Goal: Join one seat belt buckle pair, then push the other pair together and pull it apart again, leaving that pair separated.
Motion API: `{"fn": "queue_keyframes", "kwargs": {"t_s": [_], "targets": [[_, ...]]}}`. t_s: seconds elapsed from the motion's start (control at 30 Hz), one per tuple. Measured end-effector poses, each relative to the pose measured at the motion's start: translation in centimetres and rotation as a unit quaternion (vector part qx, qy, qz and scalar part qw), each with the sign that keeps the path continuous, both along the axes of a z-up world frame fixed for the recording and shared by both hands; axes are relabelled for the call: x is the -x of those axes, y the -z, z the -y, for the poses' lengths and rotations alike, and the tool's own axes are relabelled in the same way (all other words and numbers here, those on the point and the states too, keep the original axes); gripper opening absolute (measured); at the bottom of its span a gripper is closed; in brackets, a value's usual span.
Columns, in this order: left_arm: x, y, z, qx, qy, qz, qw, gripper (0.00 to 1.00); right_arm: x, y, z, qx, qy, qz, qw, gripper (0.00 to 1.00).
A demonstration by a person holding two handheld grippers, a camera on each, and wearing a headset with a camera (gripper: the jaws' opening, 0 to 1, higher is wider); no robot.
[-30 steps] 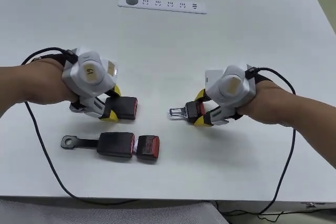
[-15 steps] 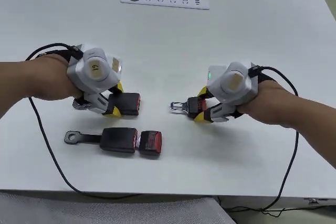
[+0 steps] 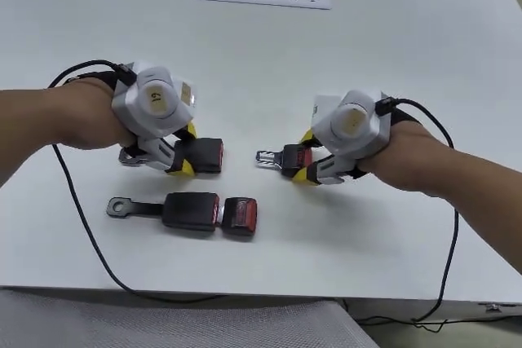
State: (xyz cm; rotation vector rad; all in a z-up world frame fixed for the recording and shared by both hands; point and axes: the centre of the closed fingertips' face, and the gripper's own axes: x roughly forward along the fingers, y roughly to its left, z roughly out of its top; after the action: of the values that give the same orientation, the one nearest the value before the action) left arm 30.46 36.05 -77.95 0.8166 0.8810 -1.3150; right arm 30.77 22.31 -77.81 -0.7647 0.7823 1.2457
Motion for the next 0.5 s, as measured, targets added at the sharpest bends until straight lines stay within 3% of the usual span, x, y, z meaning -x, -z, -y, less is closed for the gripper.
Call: {"fn": "queue_keyframes", "kwargs": {"t_s": [0.5], "targets": [[-0.1, 0.3, -0.1, -0.003, -0.004, -0.005, 1.0000, 0.34, 0.1, 0.1, -4.0, -0.017, -0.015, -0.002, 0.9997, 0.31]]}}
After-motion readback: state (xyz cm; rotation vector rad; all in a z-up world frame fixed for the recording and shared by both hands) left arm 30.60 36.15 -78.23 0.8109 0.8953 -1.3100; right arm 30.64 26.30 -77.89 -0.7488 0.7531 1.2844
